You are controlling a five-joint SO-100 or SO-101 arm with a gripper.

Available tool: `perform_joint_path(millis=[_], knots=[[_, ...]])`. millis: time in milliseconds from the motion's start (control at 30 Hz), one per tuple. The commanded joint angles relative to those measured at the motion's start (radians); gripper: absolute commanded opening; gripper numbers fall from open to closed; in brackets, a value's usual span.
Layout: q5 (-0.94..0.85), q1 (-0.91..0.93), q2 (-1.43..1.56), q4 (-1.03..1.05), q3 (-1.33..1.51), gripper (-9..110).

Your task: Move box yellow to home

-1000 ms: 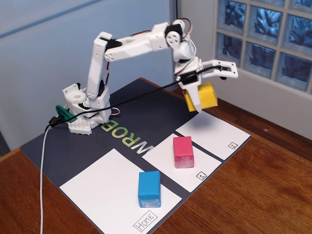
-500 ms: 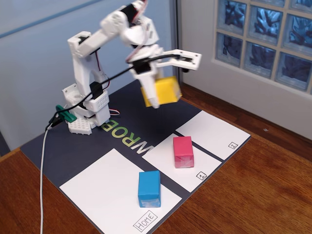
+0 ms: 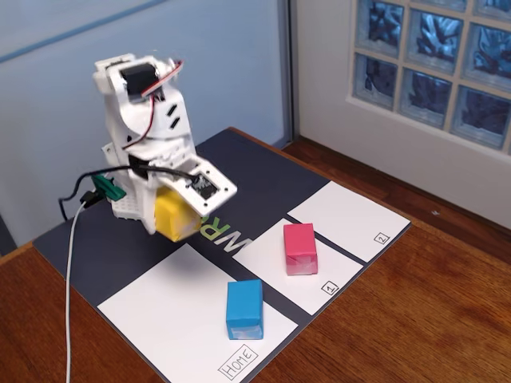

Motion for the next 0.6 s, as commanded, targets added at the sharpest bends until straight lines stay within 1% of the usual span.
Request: perform_joint_path(millis=[0,133,300,567], knots=[[0.02,0.097,0.032,-0.091,0.126,0],[0.035,0.146,0.015,-0.181,0.229,0],[0.035,0.163,-0.051,-0.383,0.325,0],[0.044,0.176,-0.222,-0.569,0.33,0]])
